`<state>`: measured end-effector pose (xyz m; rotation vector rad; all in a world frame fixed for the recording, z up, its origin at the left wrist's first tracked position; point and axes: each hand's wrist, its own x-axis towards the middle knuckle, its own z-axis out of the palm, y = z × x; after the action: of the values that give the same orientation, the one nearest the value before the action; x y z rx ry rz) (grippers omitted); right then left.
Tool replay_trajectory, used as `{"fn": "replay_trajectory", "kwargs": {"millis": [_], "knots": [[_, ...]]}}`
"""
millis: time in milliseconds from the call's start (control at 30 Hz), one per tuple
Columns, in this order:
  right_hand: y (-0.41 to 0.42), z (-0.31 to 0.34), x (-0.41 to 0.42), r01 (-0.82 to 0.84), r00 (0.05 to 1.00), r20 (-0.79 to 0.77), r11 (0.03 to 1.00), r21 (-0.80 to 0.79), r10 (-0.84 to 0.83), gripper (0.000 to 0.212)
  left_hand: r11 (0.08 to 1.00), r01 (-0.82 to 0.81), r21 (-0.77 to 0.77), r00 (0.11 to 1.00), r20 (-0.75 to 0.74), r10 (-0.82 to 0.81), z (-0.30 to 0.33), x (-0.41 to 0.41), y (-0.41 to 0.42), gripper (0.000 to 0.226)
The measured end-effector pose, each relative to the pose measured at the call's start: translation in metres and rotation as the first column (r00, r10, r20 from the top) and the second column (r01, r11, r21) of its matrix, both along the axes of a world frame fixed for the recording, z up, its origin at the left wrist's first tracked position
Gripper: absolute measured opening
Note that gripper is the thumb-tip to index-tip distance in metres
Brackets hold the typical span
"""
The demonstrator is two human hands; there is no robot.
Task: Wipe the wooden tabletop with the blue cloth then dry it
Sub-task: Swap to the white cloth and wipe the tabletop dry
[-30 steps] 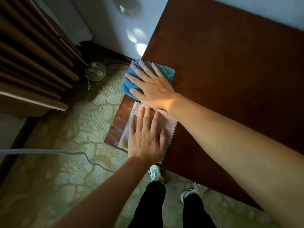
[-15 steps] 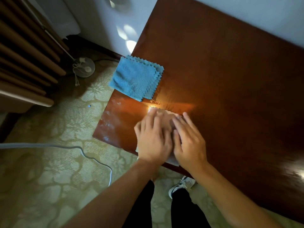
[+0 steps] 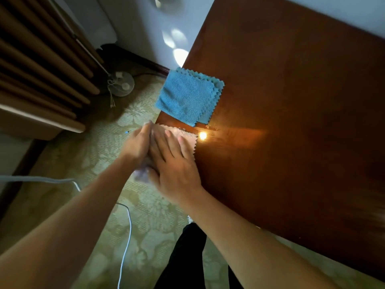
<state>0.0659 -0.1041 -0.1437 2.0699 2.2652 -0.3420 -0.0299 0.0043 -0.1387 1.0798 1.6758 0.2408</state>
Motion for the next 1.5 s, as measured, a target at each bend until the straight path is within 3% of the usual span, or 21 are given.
{"fn": "replay_trajectory", "kwargs": {"millis": [67,167,300,400,467,633,700,800,867,1033,1133,1333,1400,1500], "knots": [[-0.022,0.002,0.029,-0.014,0.999,-0.037,1.000,-0.013,0.014,0.065,0.975,0.187,0.120,0.970,-0.178,-0.164,0.001,0.005,-0.003,0.042],[-0.053,0.004,0.093,0.074,0.997,0.024,0.997,-0.015,-0.074,0.066,0.917,0.298,0.266,0.914,-0.356,-0.194,0.001,0.016,-0.018,0.039],[-0.040,0.005,0.143,0.218,0.971,0.095,0.976,0.012,-0.218,0.069,0.683,0.451,0.574,0.852,-0.506,-0.138,0.003,0.031,-0.050,0.045],[-0.034,-0.001,0.123,0.218,0.974,0.052,0.974,0.058,-0.221,0.070,0.509,0.644,0.571,0.756,-0.575,-0.313,-0.002,0.040,-0.063,0.052],[-0.058,-0.007,0.107,0.109,0.993,0.044,0.991,0.078,-0.112,0.069,0.457,0.739,0.495,0.670,-0.613,-0.419,-0.007,0.043,-0.064,0.056],[-0.098,-0.007,0.117,-0.124,0.991,0.045,0.992,0.024,0.123,0.070,0.422,0.828,0.370,0.548,-0.695,-0.466,-0.011,0.045,-0.064,0.060],[-0.071,-0.005,0.143,-0.051,0.998,0.024,0.998,0.045,0.050,0.067,0.435,0.833,0.343,0.533,-0.708,-0.463,-0.011,0.046,-0.064,0.061],[-0.014,0.001,0.177,0.190,0.979,0.064,0.978,0.086,-0.195,0.066,0.432,0.836,0.337,0.527,-0.711,-0.466,-0.011,0.048,-0.065,0.059],[-0.005,0.000,0.169,0.242,0.967,0.059,0.964,0.109,-0.249,0.068,0.429,0.836,0.342,0.529,-0.711,-0.464,-0.012,0.049,-0.065,0.059],[-0.083,-0.007,0.119,-0.009,1.000,0.013,0.996,0.088,0.008,0.068,0.432,0.828,0.358,0.542,-0.708,-0.452,-0.015,0.049,-0.066,0.061],[-0.064,-0.005,0.148,-0.081,0.997,0.019,0.994,0.069,0.079,0.066,0.432,0.823,0.368,0.548,-0.712,-0.439,-0.015,0.050,-0.067,0.061],[0.023,0.000,0.192,0.280,0.957,0.039,0.951,0.134,-0.288,0.068,0.429,0.814,0.393,0.565,-0.709,-0.422,-0.015,0.049,-0.067,0.058],[0.002,-0.005,0.175,0.243,0.969,0.010,0.959,0.145,-0.247,0.067,0.434,0.808,0.399,0.572,-0.707,-0.415,-0.014,0.050,-0.067,0.059],[-0.062,-0.008,0.140,0.048,0.999,-0.006,0.992,0.115,-0.047,0.067,0.434,0.801,0.413,0.584,-0.697,-0.416,-0.012,0.051,-0.066,0.060]]}}
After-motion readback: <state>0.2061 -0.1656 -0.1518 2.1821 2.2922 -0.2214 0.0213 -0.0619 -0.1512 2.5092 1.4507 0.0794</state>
